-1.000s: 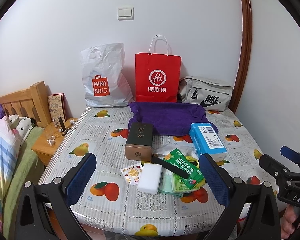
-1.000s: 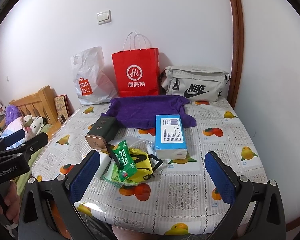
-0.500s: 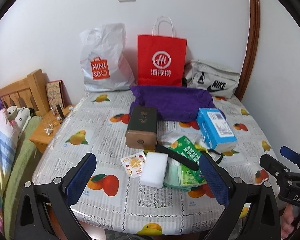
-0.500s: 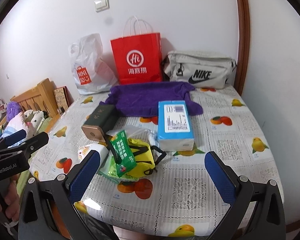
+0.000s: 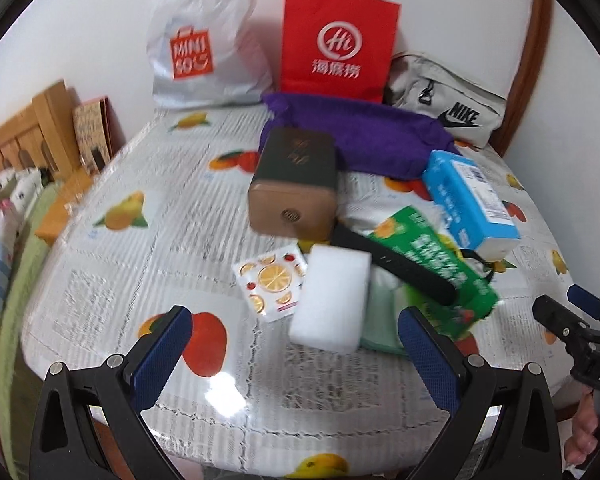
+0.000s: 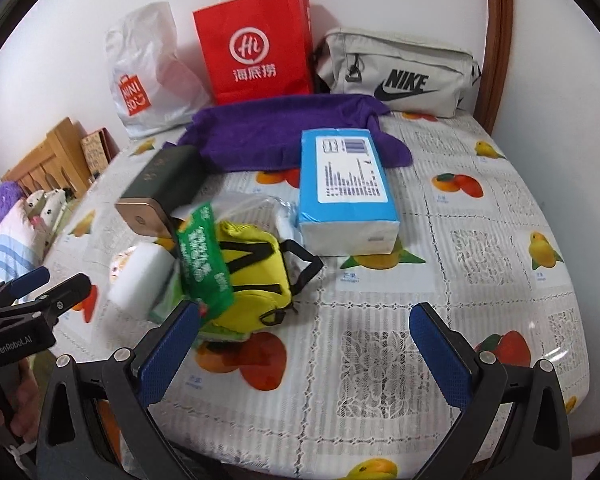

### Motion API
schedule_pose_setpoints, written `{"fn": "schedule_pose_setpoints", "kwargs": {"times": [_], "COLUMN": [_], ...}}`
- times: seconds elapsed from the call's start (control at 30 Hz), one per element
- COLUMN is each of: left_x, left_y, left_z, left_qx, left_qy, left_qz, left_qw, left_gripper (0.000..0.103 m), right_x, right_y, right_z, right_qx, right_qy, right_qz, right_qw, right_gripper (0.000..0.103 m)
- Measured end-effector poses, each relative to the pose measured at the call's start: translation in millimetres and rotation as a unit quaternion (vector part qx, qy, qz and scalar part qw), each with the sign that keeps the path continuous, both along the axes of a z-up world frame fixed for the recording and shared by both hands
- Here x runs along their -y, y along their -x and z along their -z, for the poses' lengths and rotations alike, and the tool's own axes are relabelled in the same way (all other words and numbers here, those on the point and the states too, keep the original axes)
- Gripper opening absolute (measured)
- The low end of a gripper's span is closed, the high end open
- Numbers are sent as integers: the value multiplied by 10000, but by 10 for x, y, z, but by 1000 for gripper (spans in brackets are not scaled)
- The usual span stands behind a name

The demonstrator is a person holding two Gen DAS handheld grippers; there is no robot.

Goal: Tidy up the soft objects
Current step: 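Lower the left gripper onto the white block and grasp it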

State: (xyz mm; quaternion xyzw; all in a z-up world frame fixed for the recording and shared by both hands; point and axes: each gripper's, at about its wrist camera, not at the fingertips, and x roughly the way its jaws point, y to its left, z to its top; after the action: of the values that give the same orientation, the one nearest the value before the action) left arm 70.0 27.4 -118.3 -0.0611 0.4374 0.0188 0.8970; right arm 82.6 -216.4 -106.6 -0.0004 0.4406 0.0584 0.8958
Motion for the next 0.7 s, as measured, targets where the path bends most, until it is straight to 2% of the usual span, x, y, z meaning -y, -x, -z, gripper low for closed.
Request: {"fn": "schedule_pose_setpoints", "kwargs": {"times": [0.1, 0.3, 0.4, 0.57, 0.7], "left_x": [-85, 24, 116, 173, 198], "left_y": [-47, -214, -314, -426, -479], "left_z": [111, 280, 371, 491, 536], "left_qx": [-81, -208, -305, -496, -558], "left_qy": [274, 424, 336, 447, 361], "left_qz": [75, 426, 538, 603, 597], "left_qw": [9996, 9980, 9975, 9959, 9960], "left_gripper": [103, 103, 103, 94, 86], "right_x": [-8, -46, -45, -35, -38], "right_y": [-79, -196, -222, -275, -325], "right_z": [93, 192, 203, 266, 302], "right_qx": [-37, -144, -105, -161, -200], "right_qy": [38, -218, -286, -260, -192], "right_qz": [17, -154, -209, -363, -394], "right_qw": [10000, 9995, 9993, 9989, 9988], "right_gripper": [103, 103, 103, 101, 100]}}
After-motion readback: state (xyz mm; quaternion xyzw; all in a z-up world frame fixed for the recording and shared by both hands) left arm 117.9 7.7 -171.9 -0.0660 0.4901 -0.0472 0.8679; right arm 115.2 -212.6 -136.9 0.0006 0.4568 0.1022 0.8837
